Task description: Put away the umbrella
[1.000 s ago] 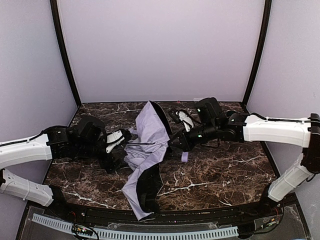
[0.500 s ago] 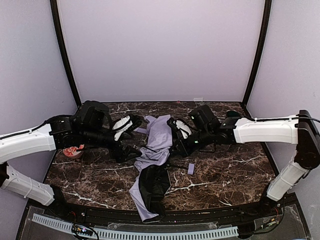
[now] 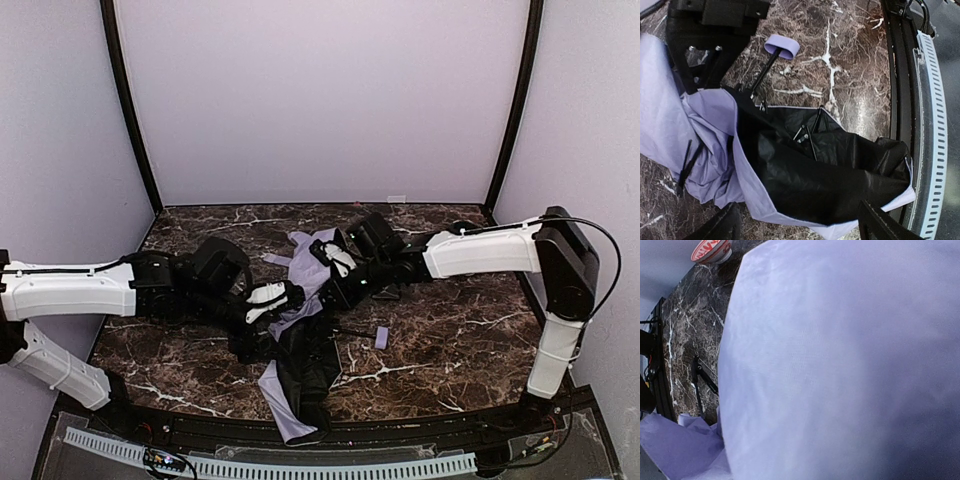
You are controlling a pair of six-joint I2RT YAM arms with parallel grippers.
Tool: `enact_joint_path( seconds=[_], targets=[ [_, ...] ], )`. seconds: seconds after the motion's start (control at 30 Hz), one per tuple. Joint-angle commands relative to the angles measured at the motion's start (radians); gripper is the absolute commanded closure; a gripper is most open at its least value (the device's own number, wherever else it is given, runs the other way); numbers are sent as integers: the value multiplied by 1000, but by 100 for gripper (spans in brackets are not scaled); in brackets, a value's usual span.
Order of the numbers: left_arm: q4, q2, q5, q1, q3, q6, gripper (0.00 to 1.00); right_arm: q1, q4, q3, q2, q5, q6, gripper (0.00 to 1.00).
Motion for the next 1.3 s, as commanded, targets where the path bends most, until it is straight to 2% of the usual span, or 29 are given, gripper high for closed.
enact_joint_path(
  seconds=[0.0,0.1,0.2,0.27,0.4,0.43,0.67,0.77,0.9,1.03,1.17,1.27],
  targets=[
    [78,11,4,-2,-62,-12,17,-6,16,57,61,-19,-5,80],
    [99,78,-38,-2,-35,-21,18,-6,11,54,65,-25,-1,74],
    [93,136,-45,-3,18,-46,29,-6,-18,56,44,-15,-6,66],
    [102,156,12,-9,39,-60,45,-6,-26,51,14,-6,-12,62],
    [105,172,100,-30,68,-95,93,-11,-32,39,-14,57,-9,62],
    [89,173,103,-36,83,-108,100,-11,-35,40,-9,64,-5,62],
    [-68,200,-57,-61,307,-195,100,-9,8,95,82,-1,51,62],
    [-98,227,-76,-61,386,-218,100,-9,49,127,120,-28,79,62],
    [-101,241,-85,-63,427,-232,100,-8,24,166,154,-62,82,61],
    [-89,202,-124,-63,438,-242,100,-9,1,126,114,-94,30,60],
    [-66,164,-143,-63,480,-240,100,-9,-53,94,134,-194,8,60],
    [-66,169,-144,-63,525,-226,100,10,36,23,146,-340,32,60]
  ],
)
